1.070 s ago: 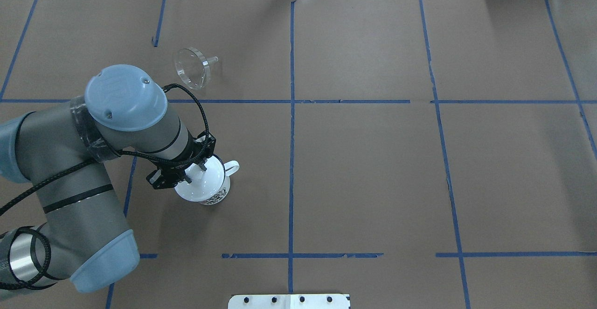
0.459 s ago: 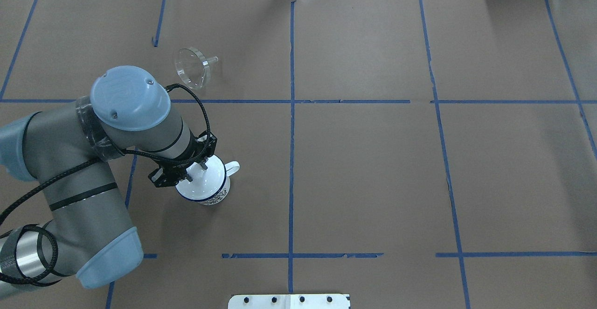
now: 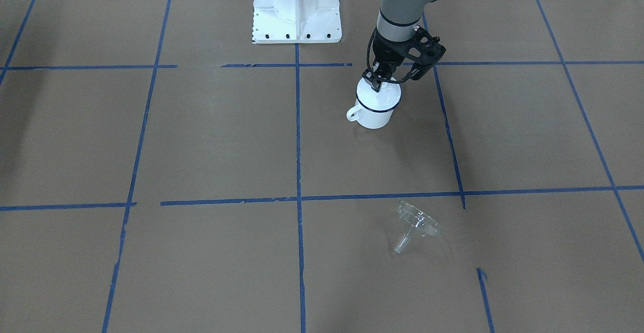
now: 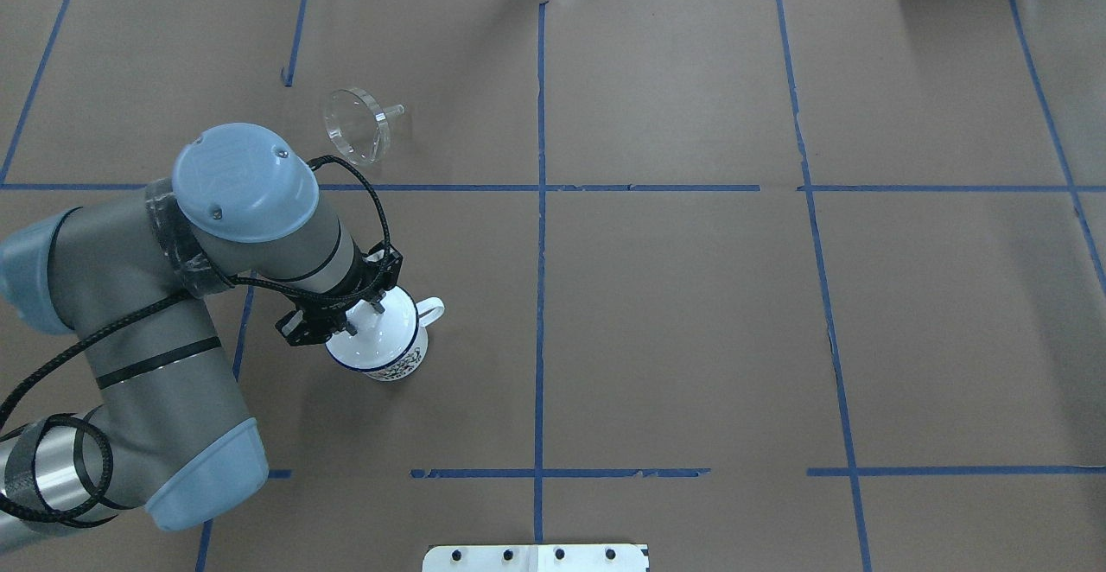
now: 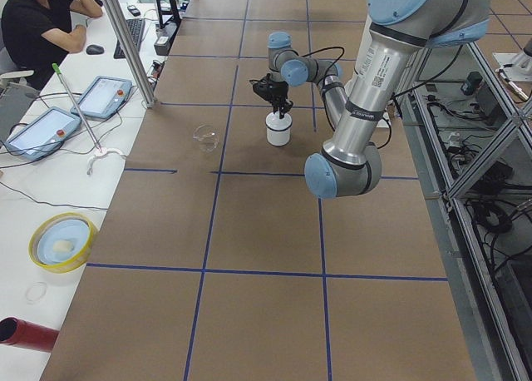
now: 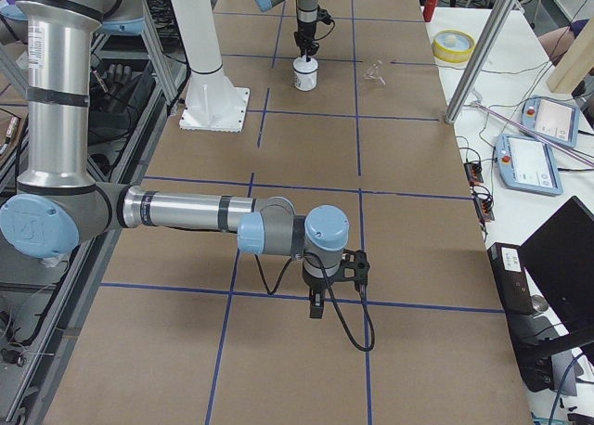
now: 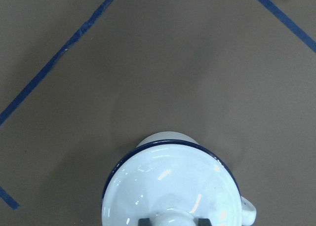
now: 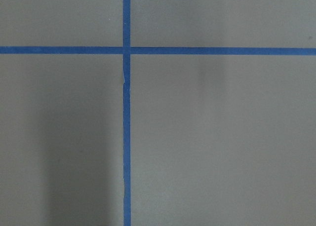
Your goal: Remove funnel from cup
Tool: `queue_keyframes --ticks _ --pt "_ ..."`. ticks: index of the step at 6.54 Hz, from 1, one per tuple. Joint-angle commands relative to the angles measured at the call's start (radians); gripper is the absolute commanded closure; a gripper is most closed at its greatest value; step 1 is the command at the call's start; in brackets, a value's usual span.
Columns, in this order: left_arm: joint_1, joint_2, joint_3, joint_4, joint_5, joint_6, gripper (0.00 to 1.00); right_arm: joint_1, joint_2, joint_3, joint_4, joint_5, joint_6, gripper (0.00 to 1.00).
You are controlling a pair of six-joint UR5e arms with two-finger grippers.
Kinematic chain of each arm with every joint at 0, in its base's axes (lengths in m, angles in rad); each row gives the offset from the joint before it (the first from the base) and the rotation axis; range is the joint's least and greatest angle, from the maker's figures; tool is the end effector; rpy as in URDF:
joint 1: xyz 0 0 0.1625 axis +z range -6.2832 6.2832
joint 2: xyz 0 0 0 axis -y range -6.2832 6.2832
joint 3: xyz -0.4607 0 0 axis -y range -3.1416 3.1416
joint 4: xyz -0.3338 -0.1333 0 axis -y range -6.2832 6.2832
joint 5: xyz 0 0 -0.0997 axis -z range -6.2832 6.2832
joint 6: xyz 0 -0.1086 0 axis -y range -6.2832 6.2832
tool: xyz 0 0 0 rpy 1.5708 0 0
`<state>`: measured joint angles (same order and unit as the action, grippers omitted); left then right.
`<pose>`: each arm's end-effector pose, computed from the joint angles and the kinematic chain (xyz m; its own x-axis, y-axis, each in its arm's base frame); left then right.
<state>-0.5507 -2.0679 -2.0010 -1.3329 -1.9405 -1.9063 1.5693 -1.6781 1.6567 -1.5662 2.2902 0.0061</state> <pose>0.4291 -0.3739 0.3151 0.5247 -0.6825 -0.5088 0.4923 0.7309 -0.4727 0.0612 -0.3828 0.7110 0.7522 0.0160 0.6587 -0.0031 0.9998 -0.0208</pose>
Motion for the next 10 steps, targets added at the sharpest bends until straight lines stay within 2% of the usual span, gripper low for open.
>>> queue_keyframes --ticks 1,2,3,4,5,6,8,9,10 --pt "0.000 0.002 0.001 0.000 0.002 0.001 0.00 0.000 0.000 0.000 0.000 0.000 0.000 0.00" --pt "0.000 0.003 -0.004 -0.002 0.002 0.003 0.00 0.000 0.000 0.000 0.000 0.000 0.000 0.00" --pt "-0.015 0.008 -0.015 0.001 0.002 0.085 0.00 0.000 0.000 0.000 0.000 0.000 0.000 0.00" --pt "-0.085 0.014 -0.015 0.000 -0.009 0.254 0.00 0.000 0.000 0.000 0.000 0.000 0.000 0.00" --pt "-0.224 0.043 -0.013 -0.003 -0.059 0.462 0.00 0.000 0.000 0.000 0.000 0.000 0.000 0.00" --pt "-0.356 0.107 -0.009 -0.003 -0.180 0.697 0.00 0.000 0.000 -0.002 0.000 0.000 0.000 0.00" --pt "-0.580 0.236 0.002 -0.006 -0.244 1.084 0.00 0.000 0.000 -0.002 0.000 0.000 0.000 0.00" --pt "-0.701 0.324 0.030 -0.014 -0.296 1.370 0.00 0.000 0.000 -0.002 0.000 0.000 0.000 0.00" --pt "-0.833 0.385 0.094 -0.014 -0.307 1.638 0.00 0.000 0.000 0.000 0.000 0.000 0.000 0.00"
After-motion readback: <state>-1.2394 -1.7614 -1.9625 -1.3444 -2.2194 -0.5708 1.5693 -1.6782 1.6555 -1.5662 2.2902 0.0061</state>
